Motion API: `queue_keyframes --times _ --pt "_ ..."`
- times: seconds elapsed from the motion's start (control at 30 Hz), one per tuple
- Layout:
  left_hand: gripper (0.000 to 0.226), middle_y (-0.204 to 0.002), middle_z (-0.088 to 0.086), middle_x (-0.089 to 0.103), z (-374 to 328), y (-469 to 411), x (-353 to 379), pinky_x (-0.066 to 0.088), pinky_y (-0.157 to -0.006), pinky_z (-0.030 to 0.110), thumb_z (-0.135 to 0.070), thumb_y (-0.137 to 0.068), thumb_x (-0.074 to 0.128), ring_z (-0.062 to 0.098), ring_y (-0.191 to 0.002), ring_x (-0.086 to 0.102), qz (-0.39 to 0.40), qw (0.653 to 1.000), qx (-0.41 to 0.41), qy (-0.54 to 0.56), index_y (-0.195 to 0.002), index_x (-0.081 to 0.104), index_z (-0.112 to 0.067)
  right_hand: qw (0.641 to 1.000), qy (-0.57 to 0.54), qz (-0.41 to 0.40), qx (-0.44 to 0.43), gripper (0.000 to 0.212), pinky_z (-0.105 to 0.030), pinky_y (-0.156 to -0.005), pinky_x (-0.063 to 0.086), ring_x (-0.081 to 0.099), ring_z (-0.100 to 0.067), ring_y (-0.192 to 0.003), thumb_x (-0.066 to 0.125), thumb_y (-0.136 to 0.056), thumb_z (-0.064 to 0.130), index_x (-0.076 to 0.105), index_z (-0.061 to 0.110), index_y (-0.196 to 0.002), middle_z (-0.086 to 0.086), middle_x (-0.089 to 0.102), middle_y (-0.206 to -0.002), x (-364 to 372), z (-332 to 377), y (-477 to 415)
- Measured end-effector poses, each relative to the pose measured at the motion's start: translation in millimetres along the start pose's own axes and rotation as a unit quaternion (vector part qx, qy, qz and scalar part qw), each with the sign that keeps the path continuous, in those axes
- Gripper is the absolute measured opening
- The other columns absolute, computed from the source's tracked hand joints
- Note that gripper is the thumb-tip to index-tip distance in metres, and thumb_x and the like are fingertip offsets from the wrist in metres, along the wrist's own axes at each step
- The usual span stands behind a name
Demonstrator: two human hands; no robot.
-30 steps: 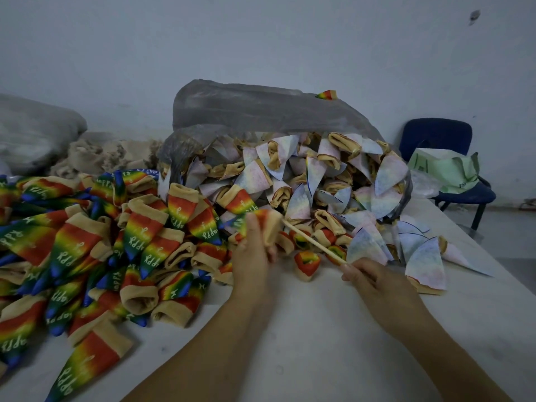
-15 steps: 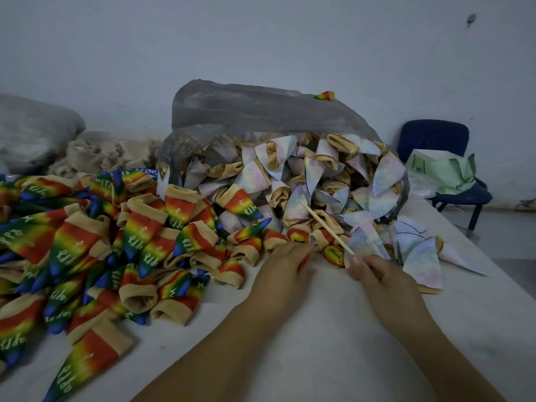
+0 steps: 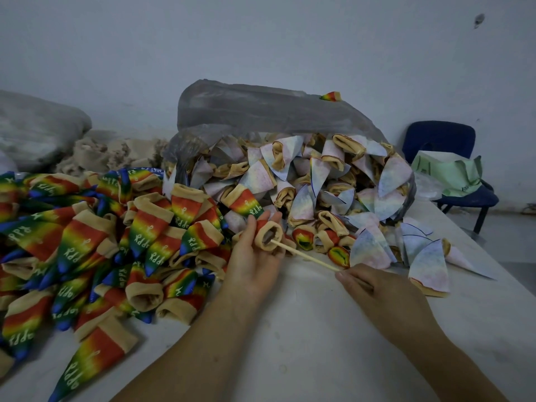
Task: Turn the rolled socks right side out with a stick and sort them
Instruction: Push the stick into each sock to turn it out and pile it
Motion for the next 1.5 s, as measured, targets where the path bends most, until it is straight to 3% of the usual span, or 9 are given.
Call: queue_keyframes --times 0.13,0.33,0.47,0.6,0.73,0.93,1.1,1.23,1.5 --pt "0.029 -0.084 0.009 0.072 4 3 0 0.059 -0.065 0.031 -0.03 -0.078 0.07 0.016 -0.068 0.068 0.002 0.999 0.014 -0.051 -0.088 0.08 -0.006 1.0 0.03 0.007 0.005 0.048 -0.023 -0.067 0.047 0.058 -0.003 -0.076 0.023 -0.085 0.068 0.06 0.04 -0.099 0.01 0.066 -0.08 1 1 0" --pt "0.032 -0.077 0.004 0.067 8 4 -4 0.049 -0.101 0.041 -0.027 -0.077 0.076 0.014 -0.072 0.064 -0.021 0.997 0.012 -0.079 -0.102 0.078 -0.006 0.999 0.039 0.016 0.013 0.041 -0.018 -0.06 0.04 0.056 -0.004 -0.071 0.029 -0.091 0.062 0.06 0.038 -0.1 0.009 0.065 -0.079 6 1 1" --pt "0.033 -0.062 0.002 0.063 7 7 -2 0.059 -0.072 0.027 -0.007 -0.088 0.067 0.011 -0.055 0.059 -0.038 0.993 0.036 -0.109 -0.121 0.067 -0.009 0.998 0.064 0.015 0.012 0.041 -0.023 -0.063 0.045 0.06 -0.007 -0.072 0.028 -0.093 0.061 0.059 0.035 -0.096 0.005 0.065 -0.075 8 7 2" --pt "0.042 -0.054 -0.003 0.054 9 8 -1 0.046 -0.048 0.02 0.002 -0.092 0.053 0.007 -0.046 0.046 -0.068 0.987 0.073 -0.127 -0.133 0.056 -0.005 0.994 0.112 0.006 -0.001 0.04 -0.025 -0.054 0.038 0.052 -0.009 -0.064 0.024 -0.094 0.06 0.05 0.031 -0.086 0.005 0.049 -0.061 10 22 7" --pt "0.022 -0.056 -0.005 0.039 17 10 4 0.037 -0.041 0.019 0.002 -0.094 0.048 0.005 -0.042 0.037 -0.079 0.988 0.086 -0.102 -0.109 0.06 -0.009 0.997 0.071 0.001 0.012 0.04 -0.027 -0.054 0.038 0.051 -0.01 -0.062 0.022 -0.094 0.059 0.047 0.029 -0.084 0.006 0.049 -0.06 20 34 14" --pt "0.01 -0.055 -0.005 0.03 27 6 20 0.032 -0.042 0.018 -0.016 -0.099 0.053 0.006 -0.046 0.029 -0.012 0.997 0.034 -0.074 -0.096 0.06 -0.009 0.977 -0.182 0.055 0.094 0.034 -0.008 -0.06 0.038 0.054 0.012 -0.076 0.038 -0.094 0.052 0.06 0.034 -0.075 0.023 0.064 -0.076 44 26 15" --pt "0.03 -0.062 0.001 0.059 19 10 16 0.052 -0.056 0.023 -0.033 -0.099 0.055 0.01 -0.055 0.056 0.011 0.966 0.068 -0.251 -0.082 0.068 -0.012 0.982 -0.156 0.039 0.095 0.035 -0.024 -0.071 0.049 0.059 0.003 -0.075 0.035 -0.09 0.059 0.058 0.038 -0.073 0.015 0.069 -0.078 35 17 12" --pt "0.049 -0.062 -0.001 0.065 8 15 14 0.057 -0.074 0.03 -0.044 -0.097 0.055 0.01 -0.064 0.064 -0.039 0.897 0.137 -0.419 -0.055 0.069 -0.024 0.994 -0.094 0.033 0.055 0.044 -0.032 -0.074 0.051 0.062 -0.005 -0.078 0.026 -0.086 0.063 0.055 0.032 -0.078 0.006 0.07 -0.084 22 18 10" --pt "0.05 -0.092 -0.001 0.068 -13 21 -2 0.042 -0.074 0.026 -0.054 -0.092 0.057 0.014 -0.091 0.063 -0.158 0.877 0.194 -0.41 -0.12 0.057 -0.013 0.998 -0.035 0.05 0.032 0.043 -0.036 -0.072 0.05 0.06 -0.01 -0.075 0.023 -0.094 0.056 0.052 0.025 -0.086 0.004 0.067 -0.084 28 23 14"
Point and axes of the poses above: each hand's wrist, its own y-axis away from the middle knuckle, its own x-axis out of the palm, z = x × y, the point moved 10 cm from there along -y, towards the middle knuckle
